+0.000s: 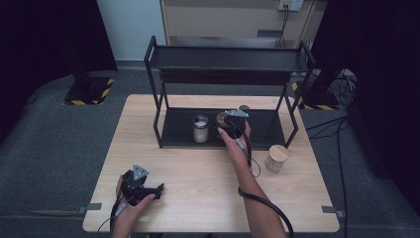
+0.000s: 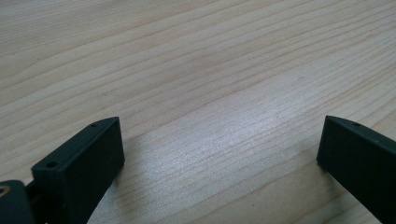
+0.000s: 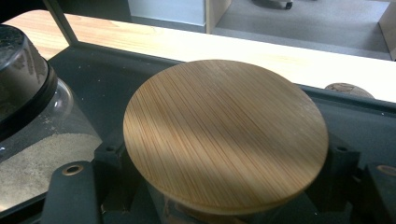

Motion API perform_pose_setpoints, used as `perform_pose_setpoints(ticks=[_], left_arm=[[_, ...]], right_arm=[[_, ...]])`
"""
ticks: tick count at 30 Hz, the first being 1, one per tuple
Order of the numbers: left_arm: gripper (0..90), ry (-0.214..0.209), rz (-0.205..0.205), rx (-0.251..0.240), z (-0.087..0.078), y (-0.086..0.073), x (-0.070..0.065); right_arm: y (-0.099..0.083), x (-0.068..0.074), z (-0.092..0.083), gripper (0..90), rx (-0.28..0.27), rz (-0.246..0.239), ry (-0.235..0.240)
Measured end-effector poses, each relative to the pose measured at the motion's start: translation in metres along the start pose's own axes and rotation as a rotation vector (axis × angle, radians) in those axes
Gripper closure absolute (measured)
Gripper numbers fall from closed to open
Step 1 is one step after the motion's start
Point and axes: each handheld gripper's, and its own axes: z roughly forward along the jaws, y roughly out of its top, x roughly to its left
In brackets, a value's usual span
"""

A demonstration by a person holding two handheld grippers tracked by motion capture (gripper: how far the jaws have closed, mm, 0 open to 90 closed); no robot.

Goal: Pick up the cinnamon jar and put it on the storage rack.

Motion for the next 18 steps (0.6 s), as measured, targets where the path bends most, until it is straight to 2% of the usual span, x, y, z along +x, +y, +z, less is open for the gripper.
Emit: perform_pose_setpoints(ticks=[18], left_arm=[[0.0,0.0,0.0,0.0,0.0,0.0,-0.0001]], right_arm=[[-0.0082,-0.0022,-0.0018,25.7,-0.02,0.007,0.002]])
